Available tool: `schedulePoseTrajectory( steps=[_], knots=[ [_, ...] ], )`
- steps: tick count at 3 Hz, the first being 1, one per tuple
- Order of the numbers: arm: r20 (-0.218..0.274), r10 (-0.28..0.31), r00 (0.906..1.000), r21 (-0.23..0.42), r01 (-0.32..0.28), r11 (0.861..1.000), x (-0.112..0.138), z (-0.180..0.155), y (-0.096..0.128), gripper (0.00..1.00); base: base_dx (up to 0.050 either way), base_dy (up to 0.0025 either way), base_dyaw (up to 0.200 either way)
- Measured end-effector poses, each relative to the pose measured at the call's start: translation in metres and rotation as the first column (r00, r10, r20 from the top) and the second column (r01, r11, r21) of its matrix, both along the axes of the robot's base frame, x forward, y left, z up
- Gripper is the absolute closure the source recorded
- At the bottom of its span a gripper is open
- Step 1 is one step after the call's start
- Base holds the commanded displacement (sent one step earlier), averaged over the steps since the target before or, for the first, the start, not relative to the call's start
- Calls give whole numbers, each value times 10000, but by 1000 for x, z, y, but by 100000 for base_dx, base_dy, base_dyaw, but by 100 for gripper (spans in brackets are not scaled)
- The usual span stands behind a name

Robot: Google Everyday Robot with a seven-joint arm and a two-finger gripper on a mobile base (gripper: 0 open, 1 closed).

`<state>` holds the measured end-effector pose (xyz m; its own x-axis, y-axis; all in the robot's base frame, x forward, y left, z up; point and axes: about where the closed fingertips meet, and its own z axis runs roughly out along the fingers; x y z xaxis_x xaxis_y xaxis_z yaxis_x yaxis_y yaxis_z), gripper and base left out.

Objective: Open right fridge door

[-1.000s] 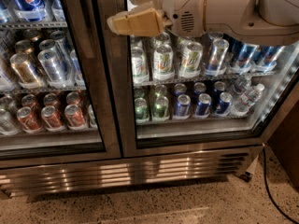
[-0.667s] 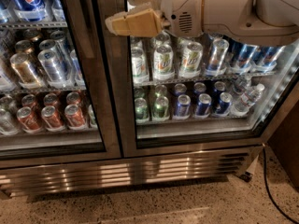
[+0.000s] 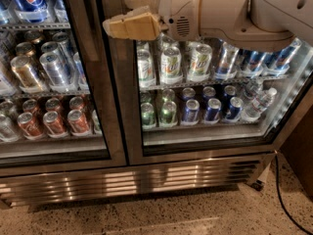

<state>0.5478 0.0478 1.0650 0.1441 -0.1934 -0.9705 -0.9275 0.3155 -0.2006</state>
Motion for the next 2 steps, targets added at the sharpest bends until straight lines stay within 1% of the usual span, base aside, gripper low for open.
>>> schedulePoseTrajectory(
  steps=[2],
  knots=[
    [14, 346, 9994, 339, -346, 9988, 7, -3, 17, 39, 0, 0, 0]
  ],
)
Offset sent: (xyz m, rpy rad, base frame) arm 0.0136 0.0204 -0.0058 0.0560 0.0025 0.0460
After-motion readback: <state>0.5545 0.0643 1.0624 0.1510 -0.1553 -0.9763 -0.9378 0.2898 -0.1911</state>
